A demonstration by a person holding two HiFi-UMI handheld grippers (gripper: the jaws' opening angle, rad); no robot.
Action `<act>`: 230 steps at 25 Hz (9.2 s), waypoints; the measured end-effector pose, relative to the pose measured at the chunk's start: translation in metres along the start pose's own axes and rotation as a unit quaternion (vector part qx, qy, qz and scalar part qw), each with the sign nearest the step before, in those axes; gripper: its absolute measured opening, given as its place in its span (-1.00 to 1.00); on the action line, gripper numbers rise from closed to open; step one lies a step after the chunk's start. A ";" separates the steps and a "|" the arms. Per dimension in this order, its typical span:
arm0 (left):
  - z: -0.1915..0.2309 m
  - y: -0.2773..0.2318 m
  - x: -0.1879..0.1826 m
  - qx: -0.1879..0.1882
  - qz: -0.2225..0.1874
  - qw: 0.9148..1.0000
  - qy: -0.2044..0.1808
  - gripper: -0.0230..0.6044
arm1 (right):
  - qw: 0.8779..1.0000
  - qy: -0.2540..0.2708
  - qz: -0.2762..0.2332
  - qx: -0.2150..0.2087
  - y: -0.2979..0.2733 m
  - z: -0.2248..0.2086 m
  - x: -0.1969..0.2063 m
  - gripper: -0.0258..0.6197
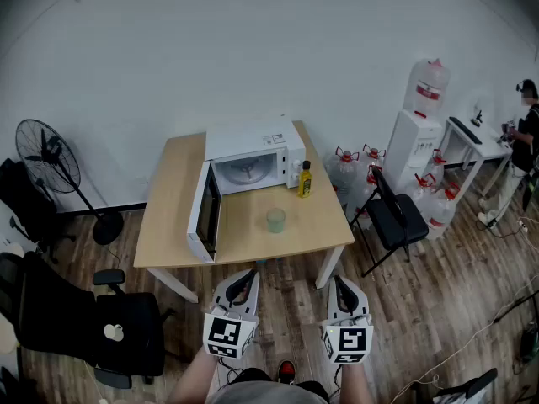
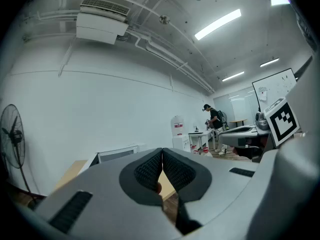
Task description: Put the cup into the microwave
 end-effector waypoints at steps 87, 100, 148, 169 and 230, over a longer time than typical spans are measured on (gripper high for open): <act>0.137 -0.346 0.221 0.047 0.183 0.978 0.093 0.33 | 0.975 -0.071 0.198 -0.066 -0.336 -0.039 0.205 -0.86; 0.136 -0.368 0.241 0.064 0.199 0.973 0.097 0.32 | 0.969 -0.081 0.222 -0.066 -0.345 -0.035 0.225 -0.86; 0.198 -0.357 0.137 -0.016 0.123 0.989 0.086 0.31 | 0.983 -0.036 0.143 -0.109 -0.401 -0.013 0.122 -0.86; 0.278 -0.396 0.136 -0.087 0.117 0.985 0.093 0.31 | 0.976 -0.037 0.116 -0.178 -0.510 0.024 0.117 -0.86; 0.350 -0.510 0.186 -0.137 0.110 0.976 0.129 0.31 | 0.964 -0.071 0.176 -0.185 -0.596 0.016 0.182 -0.86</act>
Point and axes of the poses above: the fingertips, and each gripper's own axes: y backward along the fingers, z to its left, x out of its underside, the point moved 10 cm from there along y, backward along the fingers, and after that the axes turned 4 degrees about y, right-handed, at the moved point
